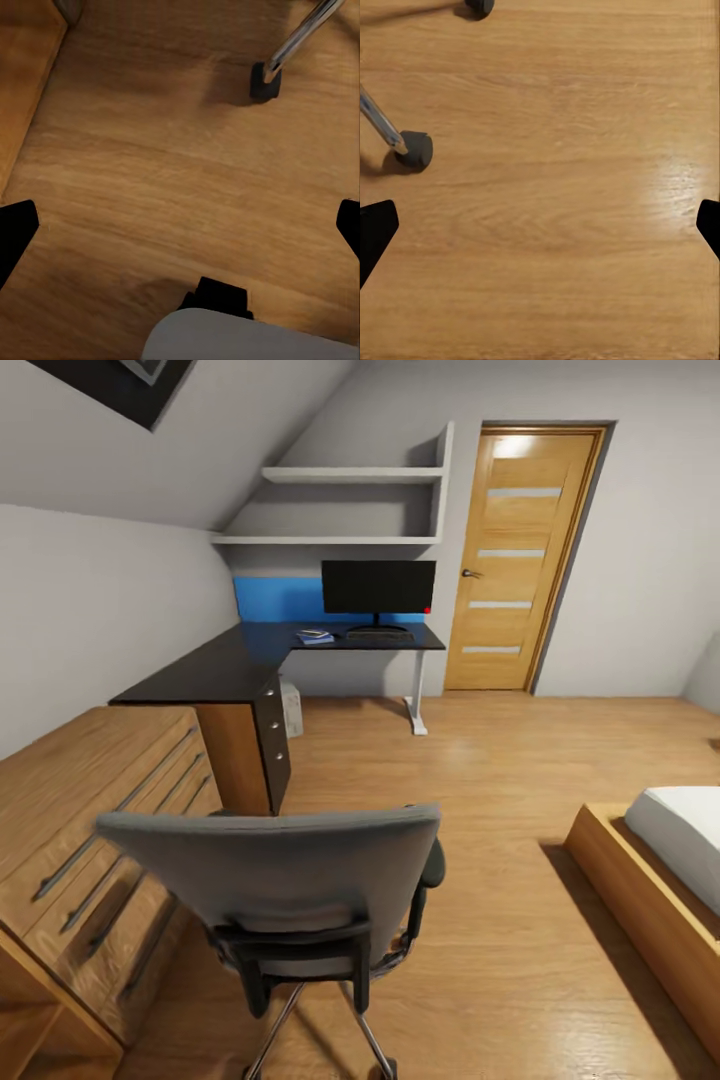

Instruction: In the bedroom, organize the workspace by keeping the computer under the desk, ensuring the monitor is on the desk, placing the keyboard on the desk next to the monitor, placing the mouse on the desk next to the keyboard, moving the folder from the swivel chair onto the desk next to the mouse, stacking the notebook on top of the folder with the pen on top of the notebook, and positioning the swivel chair next to the desk.

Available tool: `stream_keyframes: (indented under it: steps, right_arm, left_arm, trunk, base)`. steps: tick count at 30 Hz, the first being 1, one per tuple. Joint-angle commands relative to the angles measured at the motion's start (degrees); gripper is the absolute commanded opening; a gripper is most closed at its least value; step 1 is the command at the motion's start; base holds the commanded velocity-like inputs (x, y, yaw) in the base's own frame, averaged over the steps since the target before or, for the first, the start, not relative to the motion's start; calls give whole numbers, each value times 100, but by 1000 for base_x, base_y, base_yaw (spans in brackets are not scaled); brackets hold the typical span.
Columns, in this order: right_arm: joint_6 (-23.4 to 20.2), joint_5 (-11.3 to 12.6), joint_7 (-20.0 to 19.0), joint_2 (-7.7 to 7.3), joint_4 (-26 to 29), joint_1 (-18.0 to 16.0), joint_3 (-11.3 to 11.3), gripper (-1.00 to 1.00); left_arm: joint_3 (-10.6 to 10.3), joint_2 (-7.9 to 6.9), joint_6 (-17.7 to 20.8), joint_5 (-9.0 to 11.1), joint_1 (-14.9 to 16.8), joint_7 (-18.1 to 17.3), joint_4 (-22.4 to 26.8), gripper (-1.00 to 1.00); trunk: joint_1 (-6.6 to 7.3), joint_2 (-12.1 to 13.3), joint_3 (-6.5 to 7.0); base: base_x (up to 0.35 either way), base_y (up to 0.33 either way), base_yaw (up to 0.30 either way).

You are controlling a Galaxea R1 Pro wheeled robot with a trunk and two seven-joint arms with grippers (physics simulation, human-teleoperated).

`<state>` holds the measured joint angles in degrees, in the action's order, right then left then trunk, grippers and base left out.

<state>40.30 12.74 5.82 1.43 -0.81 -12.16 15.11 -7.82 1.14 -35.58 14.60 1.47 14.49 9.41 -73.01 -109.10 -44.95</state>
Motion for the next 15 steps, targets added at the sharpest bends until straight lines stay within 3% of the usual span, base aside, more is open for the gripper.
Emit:
stream_keyframes:
  steps: [1,9,15]
  right_arm:
    - [16,24,34,3,-8,-5,54,100]
    - [5,26,34,6,-11,-5,55,100]
    - [4,27,34,6,-8,-5,53,100]
  left_arm:
    - [-49,-3,-12,34,2,33,-1,100]
    - [-44,-8,-10,34,2,36,-1,100]
    - [-44,-9,-16,34,2,37,-1,100]
  trunk:
    - [3,-2,-5]
    - [3,-2,-5]
    - [3,-2,-5]
  base:
    - [-177,291,-241]
    - [-176,275,-74]
    - [-27,44,-4]
